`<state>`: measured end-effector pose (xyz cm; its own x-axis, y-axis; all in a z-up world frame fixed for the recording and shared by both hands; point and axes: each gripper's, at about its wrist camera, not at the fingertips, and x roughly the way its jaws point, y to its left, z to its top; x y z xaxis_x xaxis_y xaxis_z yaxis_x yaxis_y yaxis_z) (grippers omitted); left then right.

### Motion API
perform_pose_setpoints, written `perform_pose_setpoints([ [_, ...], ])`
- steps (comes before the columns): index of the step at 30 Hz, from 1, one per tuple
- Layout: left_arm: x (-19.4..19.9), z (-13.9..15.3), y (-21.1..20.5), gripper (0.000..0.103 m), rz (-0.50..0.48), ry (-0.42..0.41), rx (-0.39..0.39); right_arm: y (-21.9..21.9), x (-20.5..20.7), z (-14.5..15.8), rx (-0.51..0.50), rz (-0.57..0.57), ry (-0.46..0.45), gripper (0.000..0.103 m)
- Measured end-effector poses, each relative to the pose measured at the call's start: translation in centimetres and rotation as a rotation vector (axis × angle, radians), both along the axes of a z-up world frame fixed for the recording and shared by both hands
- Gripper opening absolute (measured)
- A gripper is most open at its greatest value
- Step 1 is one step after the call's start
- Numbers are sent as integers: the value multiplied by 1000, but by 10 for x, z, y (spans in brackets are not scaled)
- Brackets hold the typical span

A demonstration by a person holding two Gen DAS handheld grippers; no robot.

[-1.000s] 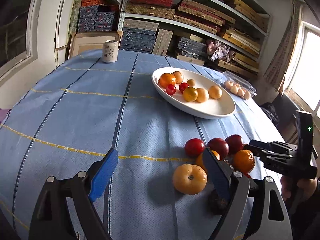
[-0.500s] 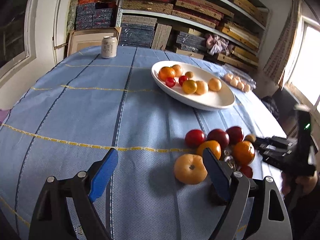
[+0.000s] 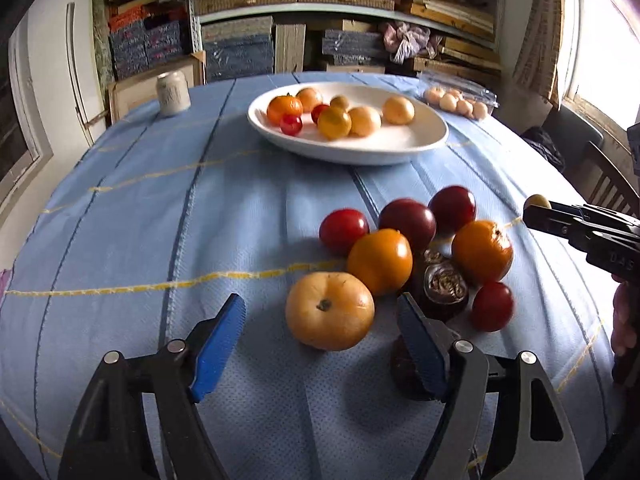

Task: Organize fruits
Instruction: 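Grasp the tan round fruit with the right tool while the left tool grasps the orange persimmon, then carry both fruits onto the white plate and open both tools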

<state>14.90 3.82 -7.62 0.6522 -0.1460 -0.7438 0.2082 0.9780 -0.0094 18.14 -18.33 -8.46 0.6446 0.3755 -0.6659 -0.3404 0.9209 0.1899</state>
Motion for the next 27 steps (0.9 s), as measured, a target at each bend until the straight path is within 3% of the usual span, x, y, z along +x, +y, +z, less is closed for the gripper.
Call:
perform_pose_setpoints([
  [1,0,-1,0,75,1,3,4,1,0,-1,1,2,0,26],
  [2,1,-2,-1,56,2,5,9,1,0,-2,6,3,1,26],
  [3,3,-5,-2,44,-10,23,-2,0,2,-3,11,3,3,26],
  [27,-7,10,12,45,41,-39,-58,0,0,-4,21,11,-1,26],
])
